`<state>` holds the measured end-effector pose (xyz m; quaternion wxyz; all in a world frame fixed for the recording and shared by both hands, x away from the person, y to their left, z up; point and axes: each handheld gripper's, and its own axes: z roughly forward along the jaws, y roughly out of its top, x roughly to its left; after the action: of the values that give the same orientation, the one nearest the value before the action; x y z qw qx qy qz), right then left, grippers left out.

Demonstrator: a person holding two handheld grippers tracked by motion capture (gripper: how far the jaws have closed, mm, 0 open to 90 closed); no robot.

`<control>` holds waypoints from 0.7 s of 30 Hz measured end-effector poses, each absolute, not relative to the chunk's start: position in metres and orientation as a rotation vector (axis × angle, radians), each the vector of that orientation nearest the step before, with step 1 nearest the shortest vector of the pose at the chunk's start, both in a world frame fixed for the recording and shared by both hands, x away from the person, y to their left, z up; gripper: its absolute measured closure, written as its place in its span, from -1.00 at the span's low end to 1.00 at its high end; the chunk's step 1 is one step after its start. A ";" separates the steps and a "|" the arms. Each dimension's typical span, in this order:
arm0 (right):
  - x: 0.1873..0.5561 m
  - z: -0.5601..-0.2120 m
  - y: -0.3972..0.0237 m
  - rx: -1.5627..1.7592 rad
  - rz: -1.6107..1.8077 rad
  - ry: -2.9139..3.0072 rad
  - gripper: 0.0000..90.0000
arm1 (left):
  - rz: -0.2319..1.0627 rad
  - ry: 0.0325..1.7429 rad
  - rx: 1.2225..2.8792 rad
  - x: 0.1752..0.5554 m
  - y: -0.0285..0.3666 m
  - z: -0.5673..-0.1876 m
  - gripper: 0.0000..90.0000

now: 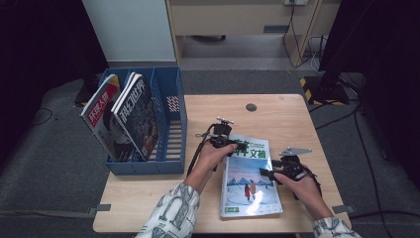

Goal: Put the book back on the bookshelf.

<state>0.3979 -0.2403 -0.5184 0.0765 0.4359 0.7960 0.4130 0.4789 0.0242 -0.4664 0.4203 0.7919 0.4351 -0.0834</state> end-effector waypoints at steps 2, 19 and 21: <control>0.396 -0.514 -0.244 1.276 1.237 2.381 -0.32 | -0.206 1.080 1.982 0.477 0.024 -0.464 0.56; 0.395 -0.515 -0.270 1.220 0.952 2.302 -0.30 | -0.156 1.011 1.971 0.457 0.032 -0.426 0.61; 0.396 -0.517 -0.270 1.234 0.933 2.303 -0.31 | -0.136 1.002 1.972 0.455 0.033 -0.419 0.62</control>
<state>0.3962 -0.2698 -0.5174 0.1824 0.4374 0.8161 0.3307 0.4547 0.0330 -0.4186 0.4463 0.7964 0.4044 -0.0551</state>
